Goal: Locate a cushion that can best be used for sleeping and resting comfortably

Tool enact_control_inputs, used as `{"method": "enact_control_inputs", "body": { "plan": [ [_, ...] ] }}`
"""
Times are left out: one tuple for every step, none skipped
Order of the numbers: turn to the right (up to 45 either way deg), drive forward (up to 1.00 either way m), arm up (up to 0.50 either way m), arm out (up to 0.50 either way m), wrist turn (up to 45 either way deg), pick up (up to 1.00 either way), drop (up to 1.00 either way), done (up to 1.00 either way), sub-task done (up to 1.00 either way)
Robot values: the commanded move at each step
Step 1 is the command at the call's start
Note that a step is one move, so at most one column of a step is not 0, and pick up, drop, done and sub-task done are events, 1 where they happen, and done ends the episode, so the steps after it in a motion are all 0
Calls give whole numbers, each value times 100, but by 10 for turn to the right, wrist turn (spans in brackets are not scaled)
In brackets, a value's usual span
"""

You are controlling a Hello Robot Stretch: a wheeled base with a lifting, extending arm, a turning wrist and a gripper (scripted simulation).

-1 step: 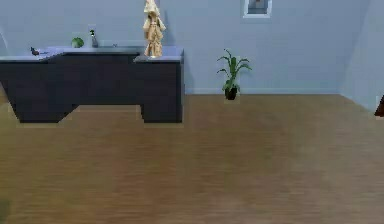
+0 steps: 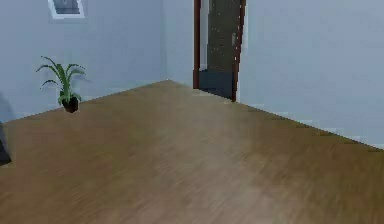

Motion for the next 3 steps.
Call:
{"method": "enact_control_inputs", "body": {
  "plan": [
    [0, 100, 0, 0, 0, 0, 0, 0, 0],
    [0, 100, 0, 0, 0, 0, 0, 0, 0],
    [30, 0, 0, 0, 0, 0, 0, 0, 0]
  ]
}}
